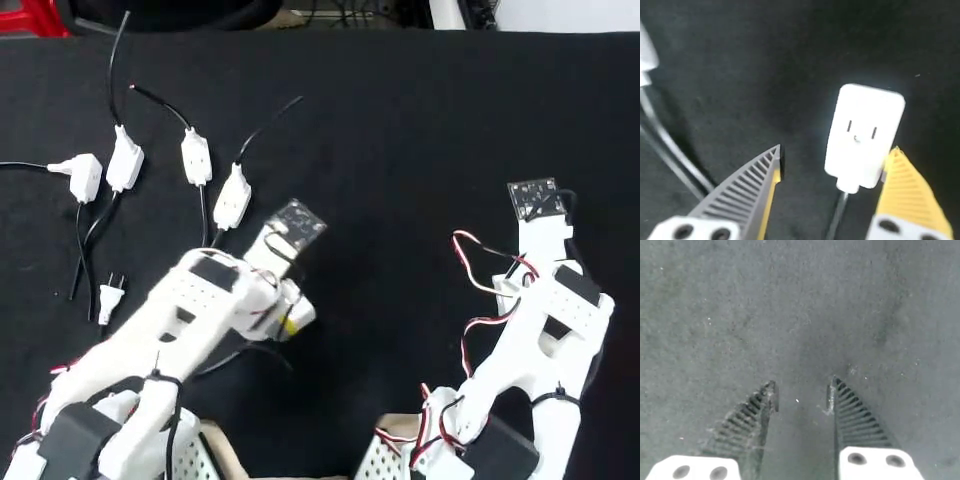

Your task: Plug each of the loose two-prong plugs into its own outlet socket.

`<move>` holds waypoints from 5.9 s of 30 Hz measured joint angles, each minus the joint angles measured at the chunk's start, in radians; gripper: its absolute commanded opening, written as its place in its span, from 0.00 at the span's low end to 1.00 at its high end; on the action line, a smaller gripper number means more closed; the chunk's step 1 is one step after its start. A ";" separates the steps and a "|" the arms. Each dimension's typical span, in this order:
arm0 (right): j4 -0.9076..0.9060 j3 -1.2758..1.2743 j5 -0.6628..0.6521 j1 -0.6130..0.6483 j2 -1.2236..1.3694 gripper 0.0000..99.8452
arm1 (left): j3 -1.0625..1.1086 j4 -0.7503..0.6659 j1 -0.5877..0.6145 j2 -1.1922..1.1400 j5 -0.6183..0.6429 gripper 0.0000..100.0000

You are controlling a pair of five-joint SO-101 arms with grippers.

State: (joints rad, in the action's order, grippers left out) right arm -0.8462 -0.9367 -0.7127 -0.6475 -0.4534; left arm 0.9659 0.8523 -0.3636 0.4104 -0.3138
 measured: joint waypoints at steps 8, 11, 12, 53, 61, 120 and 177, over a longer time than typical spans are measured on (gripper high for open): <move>0.000 0.000 0.000 0.000 0.000 0.17 | -0.011 -0.138 0.153 0.000 -0.115 0.31; 0.000 0.000 0.000 0.000 0.000 0.17 | -0.011 -0.160 0.172 0.000 -0.118 0.28; 0.000 0.000 0.000 0.000 0.000 0.17 | -0.011 -0.163 0.180 0.000 -0.118 0.26; -0.087 0.000 0.069 0.258 0.000 0.17 | -0.011 0.261 0.830 0.147 -0.209 0.22; -0.091 0.000 0.069 0.259 0.000 0.16 | -0.123 0.207 0.870 -0.100 -0.265 0.22; -0.241 0.146 -0.005 0.307 0.002 0.17 | -0.002 0.298 0.095 0.560 -0.646 0.03; -0.463 0.347 -0.199 1.329 0.262 0.17 | 0.589 -0.006 0.888 0.815 -0.319 0.26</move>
State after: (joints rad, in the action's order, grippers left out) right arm -1.3096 -0.5900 -0.9122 0.6813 -0.1910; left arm 1.5551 0.8462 0.5247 1.2252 -0.6329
